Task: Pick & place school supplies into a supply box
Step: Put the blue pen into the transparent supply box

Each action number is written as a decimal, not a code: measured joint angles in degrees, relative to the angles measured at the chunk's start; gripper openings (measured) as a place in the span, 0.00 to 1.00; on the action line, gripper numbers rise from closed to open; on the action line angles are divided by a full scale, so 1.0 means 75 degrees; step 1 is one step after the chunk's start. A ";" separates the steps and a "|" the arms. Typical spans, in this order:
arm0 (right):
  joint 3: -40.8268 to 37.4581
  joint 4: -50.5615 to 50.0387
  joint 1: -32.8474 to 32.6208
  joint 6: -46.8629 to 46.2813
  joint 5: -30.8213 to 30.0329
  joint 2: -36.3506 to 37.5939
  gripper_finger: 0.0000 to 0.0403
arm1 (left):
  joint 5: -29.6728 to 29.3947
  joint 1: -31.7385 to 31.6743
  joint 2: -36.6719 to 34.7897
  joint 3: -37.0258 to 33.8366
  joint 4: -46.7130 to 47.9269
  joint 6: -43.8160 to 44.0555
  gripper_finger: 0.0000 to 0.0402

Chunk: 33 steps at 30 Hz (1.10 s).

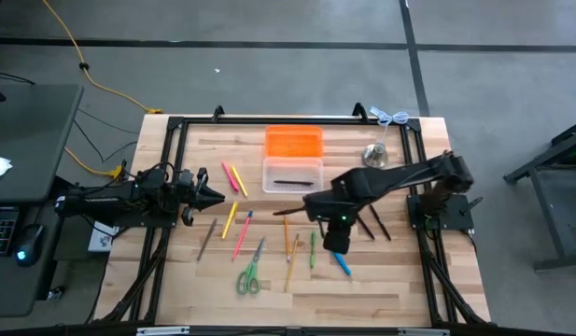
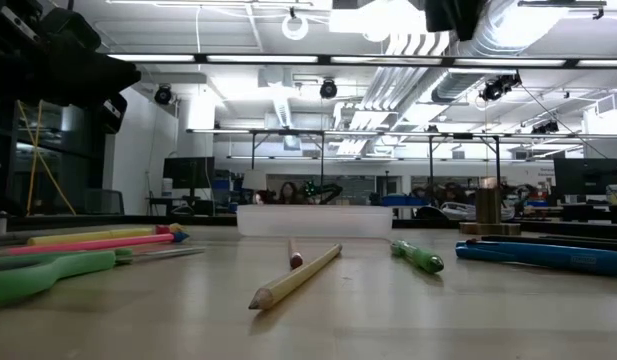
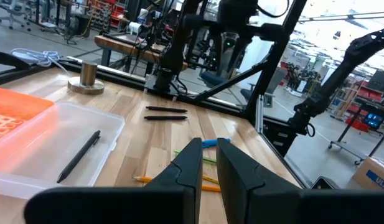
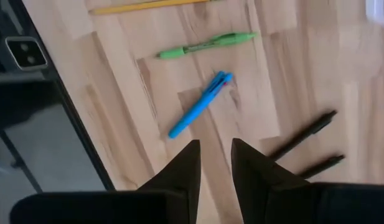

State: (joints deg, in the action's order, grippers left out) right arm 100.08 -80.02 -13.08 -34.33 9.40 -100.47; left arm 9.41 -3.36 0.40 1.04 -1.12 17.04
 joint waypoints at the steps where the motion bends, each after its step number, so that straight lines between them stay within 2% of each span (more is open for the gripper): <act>1: -0.0313 0.0278 -0.0047 -0.0270 -0.0002 0.0188 0.17 | 0.0000 0.0000 0.0000 0.0000 0.0002 0.0000 0.19; 9: -0.2533 0.2055 -0.0563 -0.1769 -0.0034 0.1401 0.17 | 0.0000 0.0000 -0.0001 0.0000 0.0000 0.0085 0.19; 14: -0.3392 0.2874 -0.0896 -0.2247 -0.0034 0.1761 0.17 | 0.0000 0.0000 0.0000 0.0000 0.0002 0.0198 0.19; 20: -0.3763 0.3293 -0.1130 -0.2369 -0.0062 0.1807 0.17 | 0.0000 0.0000 -0.0001 0.0000 0.0002 0.0198 0.19; 33: -0.3781 0.3497 -0.1137 -0.2390 0.0051 0.1807 0.17 | 0.0000 0.0000 0.0000 0.0000 0.0002 0.0198 0.19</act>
State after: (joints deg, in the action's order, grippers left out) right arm 71.72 -53.80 -21.61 -52.25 9.79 -86.91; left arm 9.41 -3.36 0.40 1.04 -1.10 18.52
